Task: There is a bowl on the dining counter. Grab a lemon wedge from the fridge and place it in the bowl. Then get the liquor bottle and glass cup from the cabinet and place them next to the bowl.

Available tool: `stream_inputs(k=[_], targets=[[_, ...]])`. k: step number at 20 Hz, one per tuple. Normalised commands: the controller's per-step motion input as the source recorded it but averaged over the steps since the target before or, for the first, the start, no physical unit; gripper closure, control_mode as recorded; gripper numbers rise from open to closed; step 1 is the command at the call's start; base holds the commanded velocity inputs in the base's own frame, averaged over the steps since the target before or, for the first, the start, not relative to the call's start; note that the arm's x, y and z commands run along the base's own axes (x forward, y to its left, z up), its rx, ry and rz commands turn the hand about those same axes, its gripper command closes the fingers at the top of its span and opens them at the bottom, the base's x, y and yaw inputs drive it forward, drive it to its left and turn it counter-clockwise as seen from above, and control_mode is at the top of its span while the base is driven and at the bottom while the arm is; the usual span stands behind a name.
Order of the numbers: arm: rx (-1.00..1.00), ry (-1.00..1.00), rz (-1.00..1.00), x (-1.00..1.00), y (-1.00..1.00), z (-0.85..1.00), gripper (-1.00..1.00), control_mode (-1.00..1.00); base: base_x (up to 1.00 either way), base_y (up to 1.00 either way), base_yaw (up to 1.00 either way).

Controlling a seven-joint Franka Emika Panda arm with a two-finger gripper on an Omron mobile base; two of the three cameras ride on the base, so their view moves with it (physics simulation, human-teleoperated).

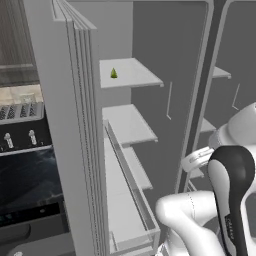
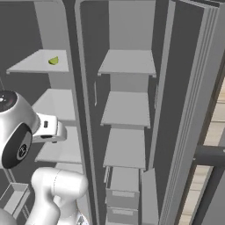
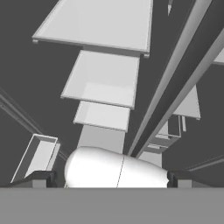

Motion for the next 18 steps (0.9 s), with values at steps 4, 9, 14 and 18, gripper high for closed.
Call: stream_inputs(k=[4,9,14,18], targets=[[0.0,0.0,0.0,0.0,0.0,0.0,-1.0,1.0,0.87,0.02,-0.05],[0.0,0.0,0.0,0.0,0.0,0.0,-1.0,1.0,0.92,0.07,-0.02],[0.05,0.0,0.0,0.54,0.07,0.02,-1.0,-1.0,0.4,0.06,0.0],[0.06,0.0,0.0,0.59,0.06,0.29,-1.0,-1.0,0.0,0.0,0.0]])
